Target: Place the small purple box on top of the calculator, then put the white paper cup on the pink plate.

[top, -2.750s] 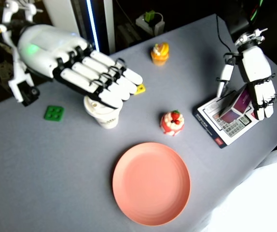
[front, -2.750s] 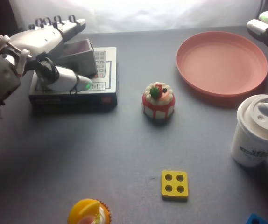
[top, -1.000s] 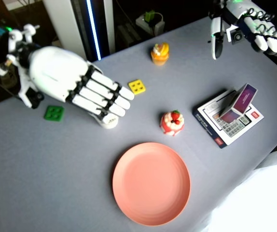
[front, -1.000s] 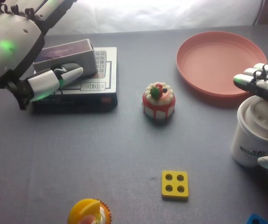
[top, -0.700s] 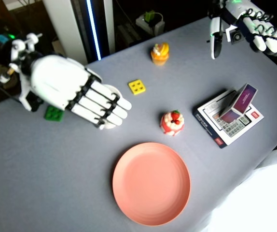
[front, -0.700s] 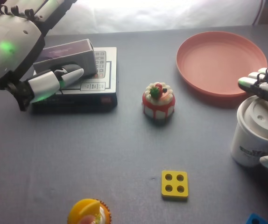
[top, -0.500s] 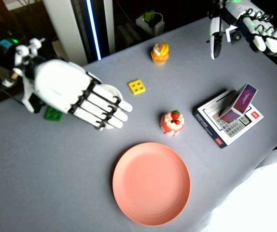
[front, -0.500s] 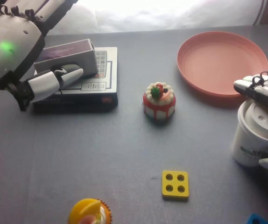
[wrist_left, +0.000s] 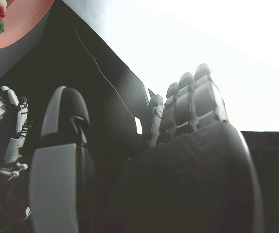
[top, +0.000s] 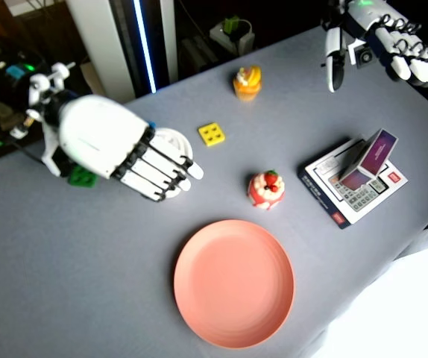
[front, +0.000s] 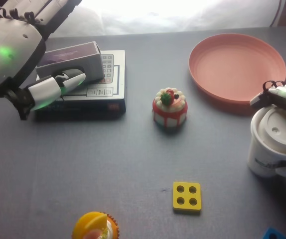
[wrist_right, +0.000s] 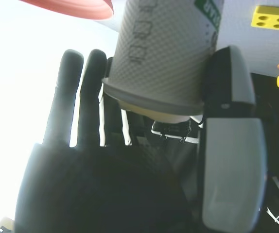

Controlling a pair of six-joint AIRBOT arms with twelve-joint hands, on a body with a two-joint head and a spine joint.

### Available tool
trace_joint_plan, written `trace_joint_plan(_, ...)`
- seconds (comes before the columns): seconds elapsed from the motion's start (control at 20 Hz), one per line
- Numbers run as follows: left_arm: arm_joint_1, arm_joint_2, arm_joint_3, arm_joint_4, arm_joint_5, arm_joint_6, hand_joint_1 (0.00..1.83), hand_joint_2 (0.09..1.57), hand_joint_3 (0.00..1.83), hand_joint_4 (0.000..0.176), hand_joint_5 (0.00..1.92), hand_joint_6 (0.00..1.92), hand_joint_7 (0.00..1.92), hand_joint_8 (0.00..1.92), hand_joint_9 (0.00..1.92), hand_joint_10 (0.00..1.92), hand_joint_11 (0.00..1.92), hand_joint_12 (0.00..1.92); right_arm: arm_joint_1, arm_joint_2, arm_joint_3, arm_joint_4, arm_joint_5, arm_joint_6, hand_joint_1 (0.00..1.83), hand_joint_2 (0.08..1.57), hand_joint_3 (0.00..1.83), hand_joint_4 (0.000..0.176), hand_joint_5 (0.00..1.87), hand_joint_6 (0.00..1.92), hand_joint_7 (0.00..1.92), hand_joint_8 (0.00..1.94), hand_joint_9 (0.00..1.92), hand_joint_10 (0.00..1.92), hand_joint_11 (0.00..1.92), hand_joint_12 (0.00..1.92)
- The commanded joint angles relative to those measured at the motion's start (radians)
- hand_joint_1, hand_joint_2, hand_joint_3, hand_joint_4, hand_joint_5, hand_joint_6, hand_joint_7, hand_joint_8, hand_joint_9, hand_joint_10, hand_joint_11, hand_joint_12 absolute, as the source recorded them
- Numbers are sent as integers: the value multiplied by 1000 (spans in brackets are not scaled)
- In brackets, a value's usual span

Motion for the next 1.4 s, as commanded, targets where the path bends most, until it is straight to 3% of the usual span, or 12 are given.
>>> trace_joint_plan(0.0,-6,4,-4,19,-126,0,842,1189,5,69,30,1,0,0,0,0,0,0,15,-2,4,3,111,1,1088,1110,1,0,64,1177,153,1277,161,1727,5,1921)
trace_joint_plan(0.1,5,5,-4,14,-134,-3,860,1181,0,80,36,3,0,0,0,0,0,0,26,-1,6,3,133,1,1145,1077,0,0,76,1214,139,1321,185,1764,146,1921)
trace_joint_plan(0.2,13,5,-4,9,-139,-6,848,1188,3,71,30,0,0,0,0,0,0,0,45,4,9,3,157,1,1084,1092,0,0,58,1222,142,1309,217,1728,240,1921)
trace_joint_plan(0.6,21,1,-4,5,-145,-8,861,1203,4,57,25,1,0,0,0,0,0,0,172,-27,94,56,167,1,1248,1149,10,0,43,1162,137,1133,147,1524,119,1921)
trace_joint_plan(0.65,21,0,-3,5,-145,-8,861,1204,4,59,22,0,0,0,0,0,0,0,184,-35,108,67,163,1,1295,1170,13,0,52,1054,116,1115,153,1566,106,1921)
trace_joint_plan(0.7,21,-1,-3,4,-145,-8,822,1202,3,78,18,0,0,0,0,0,0,0,199,-44,123,81,155,1,1255,1177,11,0,68,960,123,1121,120,1539,20,1921)
trace_joint_plan(0.8,21,-3,-3,4,-145,-8,808,1212,7,62,15,2,0,0,0,0,0,0,241,-66,160,103,127,1,1193,1170,3,0,114,848,118,1073,113,1527,0,1921)
trace_joint_plan(0.9,24,-4,-2,4,-145,-8,790,1218,8,68,8,0,0,0,0,0,0,0,300,-104,216,117,64,1,1148,1180,3,0,183,862,134,931,42,1388,0,1846)
trace_joint_plan(1.0,28,-8,-1,2,-145,-9,774,1222,8,65,0,0,0,0,0,0,0,0,362,-151,280,127,-21,1,1057,1177,0,0,138,814,162,604,1,1085,0,1625)
trace_joint_plan(1.05,30,-11,1,2,-144,-12,773,1223,8,71,2,1,0,0,0,0,0,0,390,-179,315,132,-57,1,1068,1187,2,0,105,880,212,724,128,1292,38,1765)
trace_joint_plan(1.2,34,-22,8,2,-143,-23,793,1230,8,65,9,4,0,0,0,0,0,0,457,-256,411,153,-154,1,1037,1169,0,0,110,962,268,775,200,1253,78,1799)
trace_joint_plan(1.35,34,-40,23,3,-142,-36,791,1226,4,67,4,1,0,0,0,0,0,0,475,-324,495,213,-206,1,1052,1173,0,0,109,848,217,781,111,1254,0,1809)
